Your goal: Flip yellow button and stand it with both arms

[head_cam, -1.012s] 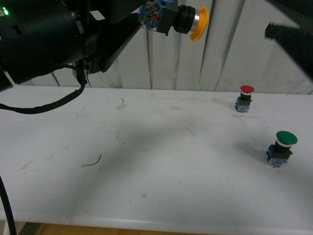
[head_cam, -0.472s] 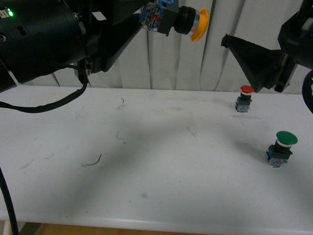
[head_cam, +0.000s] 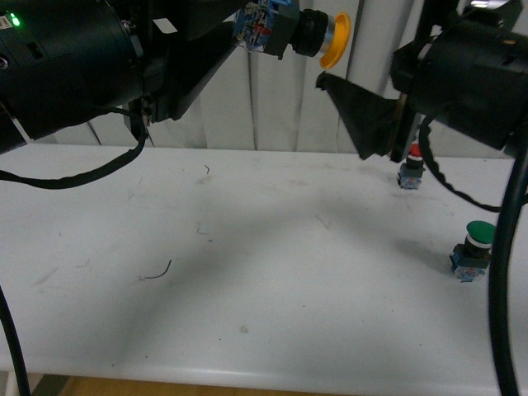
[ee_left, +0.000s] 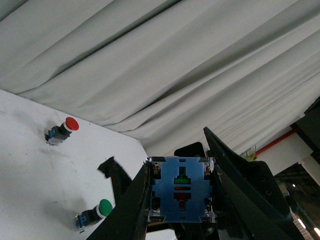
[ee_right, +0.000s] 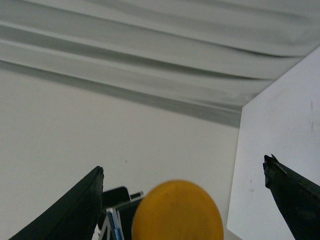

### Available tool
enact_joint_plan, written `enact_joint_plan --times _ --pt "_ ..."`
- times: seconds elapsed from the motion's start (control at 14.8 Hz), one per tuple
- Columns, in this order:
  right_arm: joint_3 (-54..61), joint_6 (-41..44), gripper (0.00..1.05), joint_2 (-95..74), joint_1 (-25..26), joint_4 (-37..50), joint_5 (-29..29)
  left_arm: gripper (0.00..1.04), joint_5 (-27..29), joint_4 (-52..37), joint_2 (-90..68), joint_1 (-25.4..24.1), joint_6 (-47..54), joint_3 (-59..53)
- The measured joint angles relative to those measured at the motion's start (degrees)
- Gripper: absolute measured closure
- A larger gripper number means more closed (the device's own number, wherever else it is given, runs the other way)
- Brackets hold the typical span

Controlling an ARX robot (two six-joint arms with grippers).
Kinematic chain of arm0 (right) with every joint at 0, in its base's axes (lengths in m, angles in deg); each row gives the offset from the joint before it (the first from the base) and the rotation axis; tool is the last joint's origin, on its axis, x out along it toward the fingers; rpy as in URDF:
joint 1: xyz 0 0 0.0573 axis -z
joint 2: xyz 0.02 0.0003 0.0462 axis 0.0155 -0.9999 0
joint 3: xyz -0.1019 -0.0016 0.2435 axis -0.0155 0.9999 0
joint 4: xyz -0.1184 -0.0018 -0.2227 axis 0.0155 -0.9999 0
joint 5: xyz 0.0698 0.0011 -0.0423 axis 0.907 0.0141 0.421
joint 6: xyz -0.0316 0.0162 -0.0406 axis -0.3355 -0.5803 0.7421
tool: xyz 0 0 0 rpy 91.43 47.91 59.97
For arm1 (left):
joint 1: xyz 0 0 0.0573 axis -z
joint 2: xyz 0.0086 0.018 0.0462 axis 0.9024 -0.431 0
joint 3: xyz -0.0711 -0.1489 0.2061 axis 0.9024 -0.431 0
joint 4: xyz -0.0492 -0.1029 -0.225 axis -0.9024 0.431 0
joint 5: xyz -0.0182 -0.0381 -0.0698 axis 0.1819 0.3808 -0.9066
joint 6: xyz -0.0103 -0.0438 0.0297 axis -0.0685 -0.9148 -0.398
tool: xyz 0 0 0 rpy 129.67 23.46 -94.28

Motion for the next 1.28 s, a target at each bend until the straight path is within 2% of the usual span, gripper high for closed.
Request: enact_joint_plan --times 0.2,0.54,0.88,0.94,1.28 --pt "0.0 -0.5 0.06 -0.4 -3.3 0.0 0.8 0.74 -0.2 0.0 0.0 -0.1 0.1 0.0" --pt "0.0 -1.5 0.08 -0.4 -2.6 0.0 0.6 0.74 -0.2 0.0 0.0 -0.6 0.2 -0.1" --pt "0.0 -1.7 0.63 -0.2 -2.2 0.1 0.5 0.74 -0.1 0.1 0.1 -0.7 0.1 -0.6" --pt "0.0 -2.3 0.68 0.0 -2.2 0.1 0.5 0.75 -0.1 0.0 0.2 -0.7 -0.2 -0.7" --pt "0.0 -2.6 0.69 0.2 -2.2 0.1 0.5 0.75 0.1 -0.1 0.5 -0.7 -0.5 -1.0"
